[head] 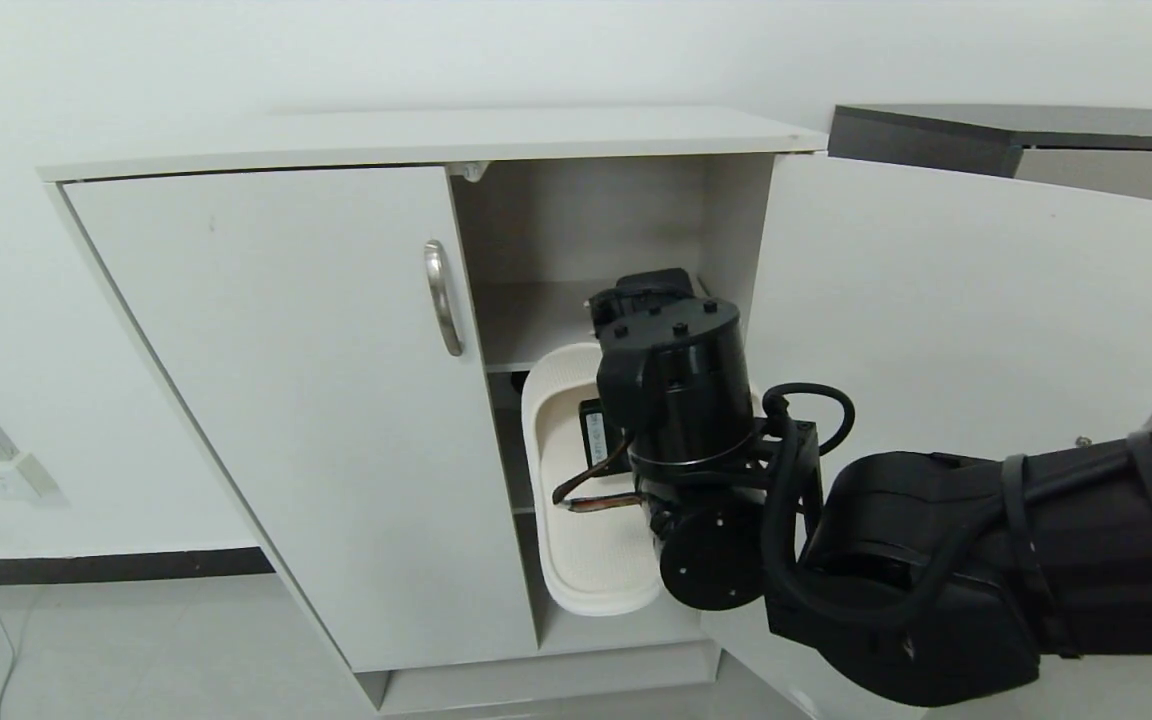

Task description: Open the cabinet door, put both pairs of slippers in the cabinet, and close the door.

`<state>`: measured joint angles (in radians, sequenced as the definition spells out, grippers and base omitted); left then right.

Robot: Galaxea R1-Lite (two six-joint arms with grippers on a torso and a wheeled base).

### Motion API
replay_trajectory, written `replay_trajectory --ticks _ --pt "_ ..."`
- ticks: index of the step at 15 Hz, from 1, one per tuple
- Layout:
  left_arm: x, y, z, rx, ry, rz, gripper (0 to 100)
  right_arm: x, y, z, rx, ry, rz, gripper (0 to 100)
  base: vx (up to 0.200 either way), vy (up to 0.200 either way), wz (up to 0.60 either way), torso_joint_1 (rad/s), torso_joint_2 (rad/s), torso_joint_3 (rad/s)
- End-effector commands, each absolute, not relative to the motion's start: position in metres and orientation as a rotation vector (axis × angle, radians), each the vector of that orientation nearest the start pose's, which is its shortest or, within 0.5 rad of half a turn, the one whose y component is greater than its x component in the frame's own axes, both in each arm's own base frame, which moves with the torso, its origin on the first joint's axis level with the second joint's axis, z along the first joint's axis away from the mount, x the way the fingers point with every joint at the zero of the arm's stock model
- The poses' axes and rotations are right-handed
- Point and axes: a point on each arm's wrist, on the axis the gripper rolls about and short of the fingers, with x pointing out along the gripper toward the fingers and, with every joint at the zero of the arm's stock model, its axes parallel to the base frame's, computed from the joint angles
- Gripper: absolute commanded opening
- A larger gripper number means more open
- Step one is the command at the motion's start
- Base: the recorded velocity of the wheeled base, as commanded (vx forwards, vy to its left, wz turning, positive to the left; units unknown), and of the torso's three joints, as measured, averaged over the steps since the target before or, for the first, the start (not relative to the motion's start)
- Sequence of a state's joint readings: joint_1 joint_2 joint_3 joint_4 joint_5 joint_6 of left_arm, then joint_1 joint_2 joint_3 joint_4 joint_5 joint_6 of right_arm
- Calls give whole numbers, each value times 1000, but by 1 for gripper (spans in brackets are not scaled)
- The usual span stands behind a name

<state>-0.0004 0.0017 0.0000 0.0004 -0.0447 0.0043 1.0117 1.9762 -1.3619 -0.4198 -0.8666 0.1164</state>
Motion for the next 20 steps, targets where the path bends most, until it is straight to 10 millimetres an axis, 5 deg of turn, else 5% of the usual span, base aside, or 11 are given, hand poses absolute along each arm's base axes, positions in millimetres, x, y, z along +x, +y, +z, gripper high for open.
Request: replay_trajectory --ticks 1,10,20 --pt "-23 -1 76 3 1 -44 0 227 327 221 -35 119 132 0 0 200 0 -2 7 2" --pt "-23 -1 76 3 1 -46 0 252 309 219 -46 122 49 0 0 44 0 1 0 1" --pt "-23 -1 76 3 1 -43 0 252 310 216 -60 136 110 0 0 0 0 0 0 0"
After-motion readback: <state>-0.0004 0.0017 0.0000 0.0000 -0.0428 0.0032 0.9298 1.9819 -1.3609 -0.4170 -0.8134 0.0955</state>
